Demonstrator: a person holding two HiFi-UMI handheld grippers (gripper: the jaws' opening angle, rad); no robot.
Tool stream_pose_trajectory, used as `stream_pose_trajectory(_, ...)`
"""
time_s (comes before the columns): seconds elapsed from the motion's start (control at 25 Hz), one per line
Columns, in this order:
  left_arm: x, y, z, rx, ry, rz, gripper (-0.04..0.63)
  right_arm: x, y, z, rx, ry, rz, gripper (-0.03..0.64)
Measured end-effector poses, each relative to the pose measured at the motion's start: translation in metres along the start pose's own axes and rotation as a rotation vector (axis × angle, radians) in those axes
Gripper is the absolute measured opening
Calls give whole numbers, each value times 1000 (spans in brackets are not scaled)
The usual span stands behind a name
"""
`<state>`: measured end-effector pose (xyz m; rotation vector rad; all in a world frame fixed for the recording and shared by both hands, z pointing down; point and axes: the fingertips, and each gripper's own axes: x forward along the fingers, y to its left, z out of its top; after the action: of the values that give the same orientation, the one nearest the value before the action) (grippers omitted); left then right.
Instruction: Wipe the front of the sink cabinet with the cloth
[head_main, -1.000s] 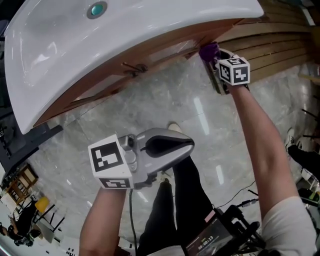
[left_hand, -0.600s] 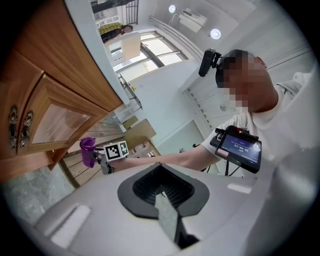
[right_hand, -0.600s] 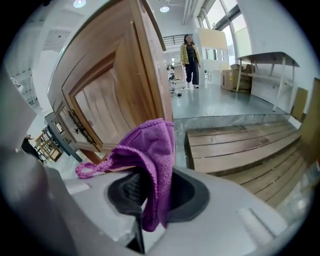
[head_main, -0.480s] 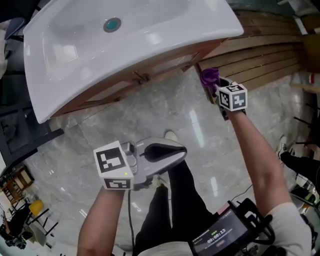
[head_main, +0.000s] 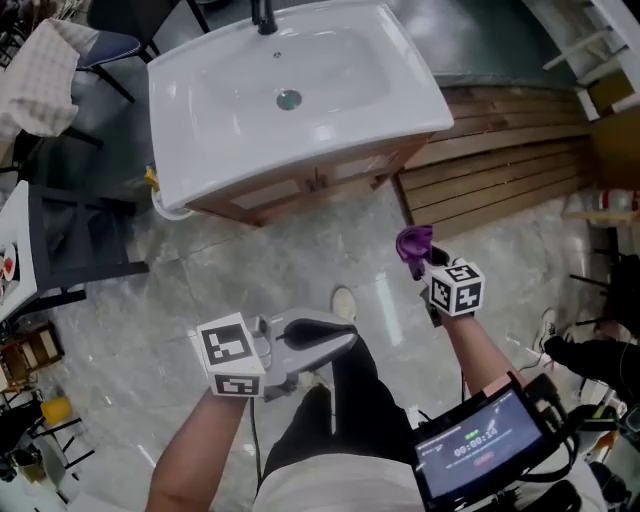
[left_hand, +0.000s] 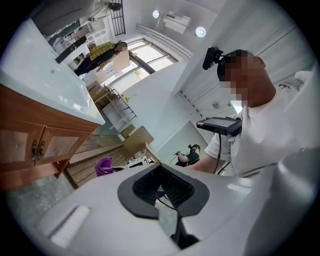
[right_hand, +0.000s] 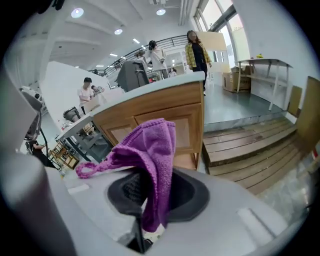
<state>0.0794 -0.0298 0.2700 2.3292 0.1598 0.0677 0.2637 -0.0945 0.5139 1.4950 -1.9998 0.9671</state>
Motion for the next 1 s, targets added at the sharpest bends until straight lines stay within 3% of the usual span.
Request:
stream_pose_trajectory(0.4,-79,-122,17,70,-76,222,6,-156,160,32,-109,-132,111,75)
stream_pose_trajectory(0.76,-108,-220,13,175,-73,315,6,-255,274,44,-179,-244,214,75)
stream_pose_trajectory(1.0,-108,-252,1,201,-97,327,6,-305,308,59,-259,-305,237,75)
